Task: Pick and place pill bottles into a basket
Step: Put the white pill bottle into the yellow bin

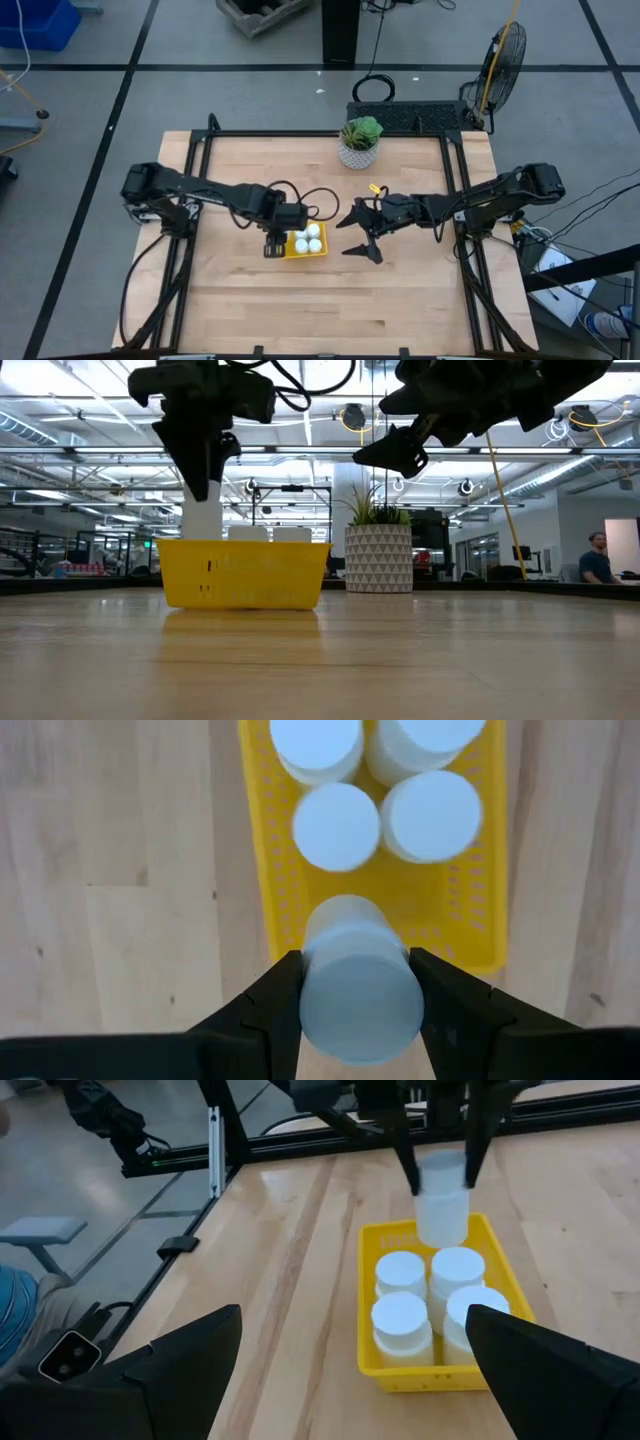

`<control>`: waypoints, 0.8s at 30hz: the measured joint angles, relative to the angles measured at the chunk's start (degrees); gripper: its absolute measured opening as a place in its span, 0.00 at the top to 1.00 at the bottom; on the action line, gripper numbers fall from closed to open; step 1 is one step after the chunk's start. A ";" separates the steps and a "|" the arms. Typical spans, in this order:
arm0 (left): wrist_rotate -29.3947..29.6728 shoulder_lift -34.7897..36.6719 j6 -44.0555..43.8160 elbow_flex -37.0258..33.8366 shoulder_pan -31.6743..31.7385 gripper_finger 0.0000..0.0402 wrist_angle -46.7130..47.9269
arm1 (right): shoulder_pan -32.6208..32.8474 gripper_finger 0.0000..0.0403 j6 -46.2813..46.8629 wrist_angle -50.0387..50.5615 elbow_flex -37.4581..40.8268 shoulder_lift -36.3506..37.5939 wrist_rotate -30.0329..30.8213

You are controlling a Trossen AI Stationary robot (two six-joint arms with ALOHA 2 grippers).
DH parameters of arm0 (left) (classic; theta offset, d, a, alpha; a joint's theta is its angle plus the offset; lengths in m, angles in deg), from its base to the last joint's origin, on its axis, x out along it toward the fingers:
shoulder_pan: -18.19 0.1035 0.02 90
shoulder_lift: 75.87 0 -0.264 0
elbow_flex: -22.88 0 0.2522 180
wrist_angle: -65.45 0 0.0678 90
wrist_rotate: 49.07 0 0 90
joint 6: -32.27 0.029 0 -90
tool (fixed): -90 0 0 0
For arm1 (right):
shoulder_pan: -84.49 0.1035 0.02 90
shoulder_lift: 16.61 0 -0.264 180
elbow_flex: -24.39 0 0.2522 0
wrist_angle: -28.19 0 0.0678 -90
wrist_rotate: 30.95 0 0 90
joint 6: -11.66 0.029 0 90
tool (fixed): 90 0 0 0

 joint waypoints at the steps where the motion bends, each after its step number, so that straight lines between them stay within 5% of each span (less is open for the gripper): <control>1: 0.01 -0.14 0.41 0.00 0.30 0.59 -0.04 | -0.02 0.06 -0.01 -0.02 0.00 0.00 -0.02; 24: -1.33 -0.19 2.12 0.00 1.20 0.59 -2.97 | -0.02 0.06 -0.21 1.14 0.00 0.00 -0.02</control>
